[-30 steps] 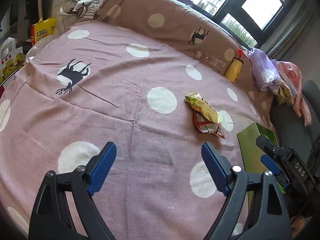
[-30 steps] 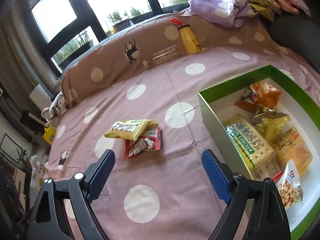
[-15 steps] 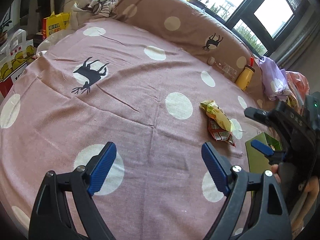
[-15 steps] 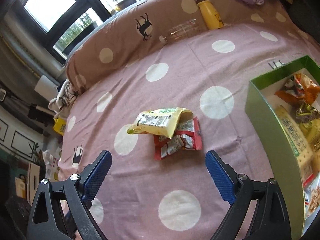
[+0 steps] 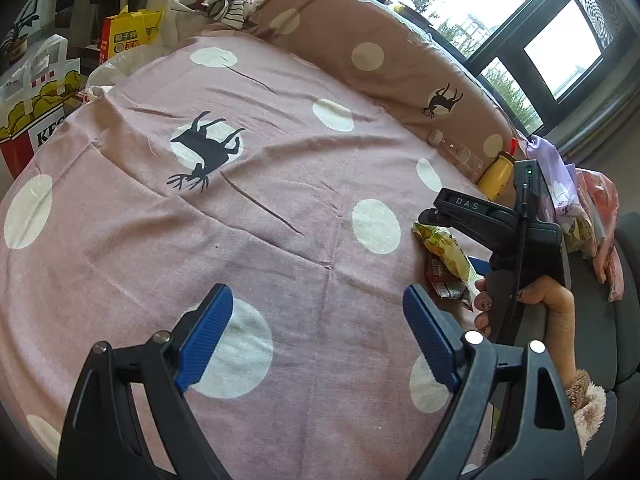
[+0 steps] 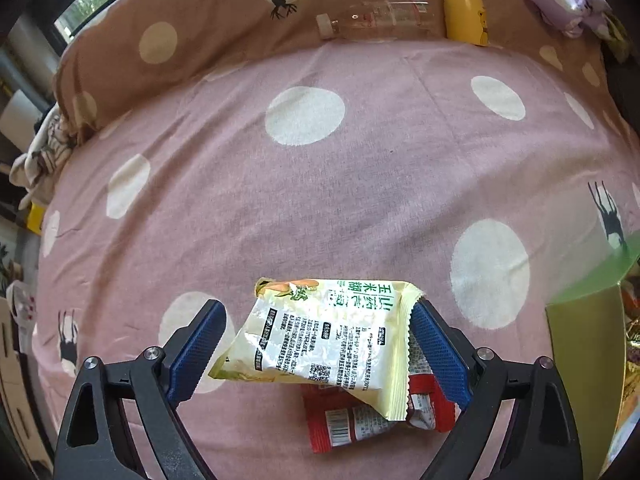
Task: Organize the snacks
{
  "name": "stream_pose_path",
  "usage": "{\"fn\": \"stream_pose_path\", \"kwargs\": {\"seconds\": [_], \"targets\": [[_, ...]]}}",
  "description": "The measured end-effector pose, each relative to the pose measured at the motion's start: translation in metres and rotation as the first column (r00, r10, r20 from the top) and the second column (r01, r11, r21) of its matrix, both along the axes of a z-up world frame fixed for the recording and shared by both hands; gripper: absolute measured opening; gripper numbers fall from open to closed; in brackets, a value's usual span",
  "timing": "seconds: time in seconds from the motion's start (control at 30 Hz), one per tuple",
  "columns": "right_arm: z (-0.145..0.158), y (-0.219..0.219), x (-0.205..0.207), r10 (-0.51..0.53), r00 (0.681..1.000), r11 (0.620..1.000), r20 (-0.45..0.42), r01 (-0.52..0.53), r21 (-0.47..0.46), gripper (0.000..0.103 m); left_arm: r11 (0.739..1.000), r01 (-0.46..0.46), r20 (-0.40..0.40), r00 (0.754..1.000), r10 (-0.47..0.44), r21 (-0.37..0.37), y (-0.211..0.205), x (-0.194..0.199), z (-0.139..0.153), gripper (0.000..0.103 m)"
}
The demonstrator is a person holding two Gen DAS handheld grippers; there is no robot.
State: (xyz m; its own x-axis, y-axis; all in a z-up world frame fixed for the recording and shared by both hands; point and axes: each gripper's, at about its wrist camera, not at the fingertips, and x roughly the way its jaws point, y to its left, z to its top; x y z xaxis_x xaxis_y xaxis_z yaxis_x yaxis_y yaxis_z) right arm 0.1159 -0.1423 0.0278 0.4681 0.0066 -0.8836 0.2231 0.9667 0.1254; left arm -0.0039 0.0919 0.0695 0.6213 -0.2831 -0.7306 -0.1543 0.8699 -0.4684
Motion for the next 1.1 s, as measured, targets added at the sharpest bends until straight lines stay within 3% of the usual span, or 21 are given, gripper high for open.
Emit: {"fn": "stream_pose_path", "kwargs": {"seconds": [0.03, 0.17, 0.3, 0.47, 0.6, 0.73, 0.83, 0.97, 1.0, 1.07, 1.1], "targets": [[-0.002, 0.0, -0.001, 0.008, 1.0, 1.0, 0.002, -0.008, 0.009, 0.094, 1.0, 0.002, 0.001, 1.0, -0.002, 0.0, 0.0, 0.0, 0.0, 0.087], [-0.004, 0.006, -0.007, 0.061, 0.998, 0.998, 0.022, -0.061, -0.033, 0.067, 1.0, 0.003, 0.0, 1.0, -0.003, 0.002, -0.001, 0.0, 0.0, 0.087], [0.008, 0.006, -0.026, 0.088, 0.994, 0.996, 0.06, -0.087, -0.023, 0.057, 1.0, -0.002, 0.0, 1.0, 0.002, 0.003, -0.001, -0.002, 0.001, 0.087], [0.035, 0.009, -0.076, 0.142, 0.978, 0.988, 0.155, -0.149, 0.037, 0.056, 1.0, -0.005, -0.001, 1.0, 0.005, 0.009, 0.0, -0.002, 0.001, 0.087], [0.037, 0.025, -0.121, 0.225, 0.959, 0.969, 0.175, -0.239, 0.064, 0.056, 1.0, -0.012, -0.003, 1.0, 0.012, 0.02, 0.0, -0.002, 0.0, 0.087], [0.021, 0.038, -0.15, 0.299, 0.945, 0.942, 0.136, -0.314, 0.114, 0.056, 0.999, -0.016, -0.006, 1.0, 0.016, 0.035, -0.001, -0.003, 0.0, 0.087], [0.003, 0.033, -0.162, 0.276, 0.956, 0.945, 0.096, -0.288, 0.152, 0.057, 0.999, -0.011, -0.006, 1.0, 0.011, 0.039, -0.003, -0.003, 0.0, 0.087], [-0.013, 0.024, -0.159, 0.264, 0.964, 0.954, 0.041, -0.267, 0.136, 0.06, 0.998, 0.003, -0.021, 1.0, -0.002, 0.058, -0.01, -0.003, -0.002, 0.087], [-0.013, 0.022, -0.158, 0.257, 0.965, 0.955, 0.049, -0.262, 0.141, 0.062, 0.998, 0.006, -0.025, 1.0, -0.005, 0.062, -0.011, -0.003, -0.002, 0.087], [-0.005, 0.014, -0.162, 0.238, 0.967, 0.955, 0.087, -0.249, 0.158, 0.081, 0.998, 0.014, -0.029, 0.999, -0.012, 0.068, -0.014, -0.003, -0.003, 0.087], [0.0, 0.01, -0.166, 0.227, 0.968, 0.957, 0.107, -0.242, 0.162, 0.082, 0.998, 0.018, -0.03, 0.999, -0.016, 0.067, -0.015, -0.003, -0.003, 0.087]]}}
